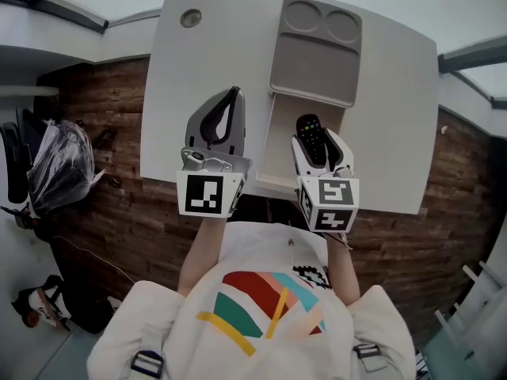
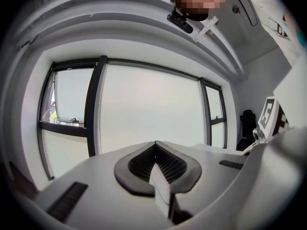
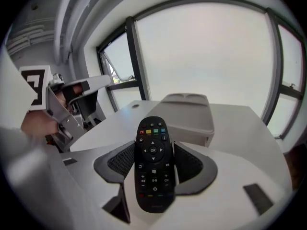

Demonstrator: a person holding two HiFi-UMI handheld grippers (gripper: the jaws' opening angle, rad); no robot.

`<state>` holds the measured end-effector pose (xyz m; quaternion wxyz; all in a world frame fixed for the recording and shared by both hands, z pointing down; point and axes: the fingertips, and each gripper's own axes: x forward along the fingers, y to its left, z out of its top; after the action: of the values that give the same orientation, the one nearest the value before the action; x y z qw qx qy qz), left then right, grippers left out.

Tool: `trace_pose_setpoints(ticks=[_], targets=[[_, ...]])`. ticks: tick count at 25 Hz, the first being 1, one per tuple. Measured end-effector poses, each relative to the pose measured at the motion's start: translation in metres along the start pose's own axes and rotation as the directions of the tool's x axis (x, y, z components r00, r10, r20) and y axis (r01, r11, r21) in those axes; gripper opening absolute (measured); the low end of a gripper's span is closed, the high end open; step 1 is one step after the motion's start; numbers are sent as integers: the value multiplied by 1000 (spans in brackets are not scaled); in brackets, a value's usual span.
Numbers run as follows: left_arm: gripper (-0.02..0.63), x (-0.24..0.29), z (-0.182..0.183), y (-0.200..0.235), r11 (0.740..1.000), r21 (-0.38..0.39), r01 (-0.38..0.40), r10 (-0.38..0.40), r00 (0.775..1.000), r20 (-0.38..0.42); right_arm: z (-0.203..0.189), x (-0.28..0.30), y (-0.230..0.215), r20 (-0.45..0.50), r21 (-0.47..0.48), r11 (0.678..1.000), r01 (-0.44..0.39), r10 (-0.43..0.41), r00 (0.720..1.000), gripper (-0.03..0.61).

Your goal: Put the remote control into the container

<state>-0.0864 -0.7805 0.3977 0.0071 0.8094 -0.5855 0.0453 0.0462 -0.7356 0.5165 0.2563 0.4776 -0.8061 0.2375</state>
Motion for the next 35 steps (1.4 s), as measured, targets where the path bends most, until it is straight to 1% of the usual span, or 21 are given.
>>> trace_pose_setpoints(ticks=[2,6,11,16,20,27,35], targets=[[6,3,-10,4,1000,-3,5,-5,1000,-19,-16,13,5,-65,-4,1000,-2,1,998,256],[6,8,-25,8,1000,-19,1,-2,999,-52,-33,31,11,-156,-32,999,-4,-2,988,258],[6,11,-38,11,1000,-31,5,-7,997,-75,-55,50,13,-269,-65,998,9,-26,963,258],[6,12,-45,17,999,-37,7,-10,996,-91,-70,62,17,-343,-77,997,9,-35,939,258],[6,14,-47,21,999,-41,5,-9,995,-95,-76,66,14,-360,-83,996,27,-55,932,258],[6,18,-50,18,999,-50,17,-21,996,-91,-78,66,12,-341,-102,994,38,-71,937,258],[6,16,-44,16,997,-60,39,-43,996,-72,-77,68,18,-348,-100,994,53,-84,934,258]])
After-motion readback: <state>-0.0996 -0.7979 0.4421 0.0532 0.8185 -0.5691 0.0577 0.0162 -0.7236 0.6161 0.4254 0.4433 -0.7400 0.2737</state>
